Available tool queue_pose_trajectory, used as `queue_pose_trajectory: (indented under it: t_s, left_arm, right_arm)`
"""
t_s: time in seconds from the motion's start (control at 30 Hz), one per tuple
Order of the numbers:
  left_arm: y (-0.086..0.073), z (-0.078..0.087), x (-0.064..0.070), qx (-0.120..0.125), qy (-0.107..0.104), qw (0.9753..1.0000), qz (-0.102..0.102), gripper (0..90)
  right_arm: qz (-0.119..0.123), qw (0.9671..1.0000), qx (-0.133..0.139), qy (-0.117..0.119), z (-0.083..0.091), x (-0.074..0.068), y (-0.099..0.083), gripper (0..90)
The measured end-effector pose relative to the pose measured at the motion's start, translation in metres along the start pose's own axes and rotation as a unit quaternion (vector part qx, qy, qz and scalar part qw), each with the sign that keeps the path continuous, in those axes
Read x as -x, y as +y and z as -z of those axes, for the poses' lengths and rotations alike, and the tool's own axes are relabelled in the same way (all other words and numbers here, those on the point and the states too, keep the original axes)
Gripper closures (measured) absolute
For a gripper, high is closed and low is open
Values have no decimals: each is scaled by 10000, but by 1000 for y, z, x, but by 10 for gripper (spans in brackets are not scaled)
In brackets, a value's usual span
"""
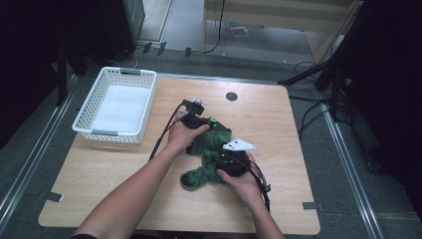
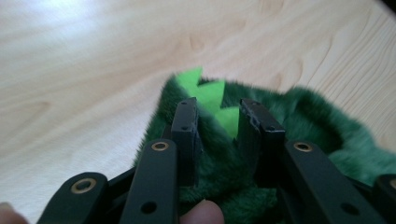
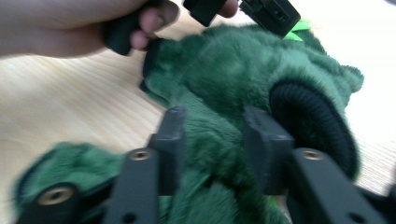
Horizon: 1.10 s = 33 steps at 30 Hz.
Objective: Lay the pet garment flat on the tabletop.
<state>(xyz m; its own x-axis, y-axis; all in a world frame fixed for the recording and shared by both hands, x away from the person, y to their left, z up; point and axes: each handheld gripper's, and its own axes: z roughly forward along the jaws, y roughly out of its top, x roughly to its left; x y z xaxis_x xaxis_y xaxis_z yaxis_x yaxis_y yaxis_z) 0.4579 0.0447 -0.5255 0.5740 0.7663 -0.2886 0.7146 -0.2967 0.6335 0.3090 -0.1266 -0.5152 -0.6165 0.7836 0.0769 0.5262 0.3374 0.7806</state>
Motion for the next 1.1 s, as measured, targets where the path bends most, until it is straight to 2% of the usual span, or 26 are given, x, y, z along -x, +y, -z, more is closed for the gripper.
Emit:
queue_pose_trajectory:
  t_s: [0.03,0.1,0.17,0.23,0.27,0.33,0.43,0.47,0.5,0.6,0.67,0.7,0.73,0.77,0.8,0.87,0.9,0.97,1.03,1.07,1.1]
  left_arm:
    - [0,-4,-1,-124,-1,9999,21,682]
    - [-1,-6,-4,-100,-68,9998,145,675]
    - [0,-7,-5,-65,-66,9996,284,677]
    - [1,-7,-5,-76,-4,9997,243,683]
    - [1,-8,-5,-40,24,9996,270,687]
    - [3,-9,-7,-39,3,9991,422,693]
    - [4,-10,-8,-7,70,9987,500,702]
    - [4,-11,-7,29,114,9986,511,706]
    - [5,-11,-7,-25,147,9990,432,708]
    - [6,-12,-4,19,257,9990,378,713]
    - [5,-13,-4,89,297,9988,375,712]
    - [5,-14,-4,104,295,9989,357,709]
    - [6,-14,-4,142,293,9988,367,697]
    - [6,-14,-3,141,274,9989,359,677]
    - [6,-14,-3,152,224,9992,295,629]
    - [6,-10,-4,320,32,9992,242,529]
    - [6,-7,-5,527,-65,9982,295,496]
    - [7,5,-10,828,-243,9956,368,495]
    - [7,16,-14,1039,-437,9924,498,522]
    - [6,21,-16,1105,-521,9910,550,545]
    - [4,25,-17,1134,-546,9902,597,558]
  right_arm:
    - [9,9998,-174,-51,-7,2,-2,566]
    - [41,9991,-410,-140,-19,3,-9,648]
    - [86,9989,-409,-199,-20,3,-11,765]
    - [68,9991,-379,-176,-15,4,-10,852]
    - [67,9992,-374,-119,-13,5,-10,870]
    - [-90,9991,-372,208,-7,5,-10,887]
    - [-86,9979,-284,579,10,3,-6,894]
    - [-90,9972,-253,698,17,2,-4,895]
    - [-78,9963,-246,826,23,1,-4,896]
    - [-115,9927,-362,1146,36,-2,-6,894]
    - [-171,9934,-445,1042,33,0,-8,880]
    - [-241,9947,-499,868,28,2,-10,851]
    - [-383,9952,-580,681,22,6,-12,807]
    - [-526,9943,-663,646,15,10,-14,762]
    - [-626,9928,-716,729,10,12,-16,711]
    - [-716,9900,-668,1017,8,15,-15,606]
    - [-667,9895,-623,1120,12,14,-13,585]
    - [-548,9895,-455,1254,24,17,-5,564]
    - [-734,9872,-128,1408,38,27,6,584]
    - [-887,9864,67,1380,43,34,13,598]
    - [-972,9877,223,1202,47,40,20,610]
